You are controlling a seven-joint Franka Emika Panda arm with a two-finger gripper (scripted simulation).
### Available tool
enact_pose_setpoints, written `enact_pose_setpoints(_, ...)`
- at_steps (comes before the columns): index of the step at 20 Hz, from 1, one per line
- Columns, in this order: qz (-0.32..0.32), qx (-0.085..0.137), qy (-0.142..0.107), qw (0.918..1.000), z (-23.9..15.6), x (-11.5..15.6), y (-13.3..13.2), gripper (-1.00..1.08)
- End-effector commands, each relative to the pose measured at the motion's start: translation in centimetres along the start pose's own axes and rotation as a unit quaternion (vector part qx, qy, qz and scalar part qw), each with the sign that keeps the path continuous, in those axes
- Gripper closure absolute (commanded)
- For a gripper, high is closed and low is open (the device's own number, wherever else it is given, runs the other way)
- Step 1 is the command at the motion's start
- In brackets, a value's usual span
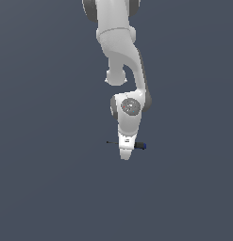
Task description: Pick up the object and move it to a goal position.
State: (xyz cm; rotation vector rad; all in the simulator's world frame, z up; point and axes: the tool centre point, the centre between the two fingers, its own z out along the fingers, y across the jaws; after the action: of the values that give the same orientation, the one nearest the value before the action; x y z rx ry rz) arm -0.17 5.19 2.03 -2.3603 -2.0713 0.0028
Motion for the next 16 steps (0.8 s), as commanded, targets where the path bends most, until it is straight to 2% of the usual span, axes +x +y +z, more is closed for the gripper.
enact_pose_setpoints(1, 0.000, -0.001, 0.000, 1.0000, -0.9, -0.5, 0.1, 1.08)
enact_pose_setpoints(8, 0.000, -0.001, 0.000, 1.0000, -5.3, -3.2, 0.2, 1.08)
enact_pose_setpoints(16, -0.001, -0.001, 0.000, 1.0000, -13.4, -8.0, 0.4, 1.08)
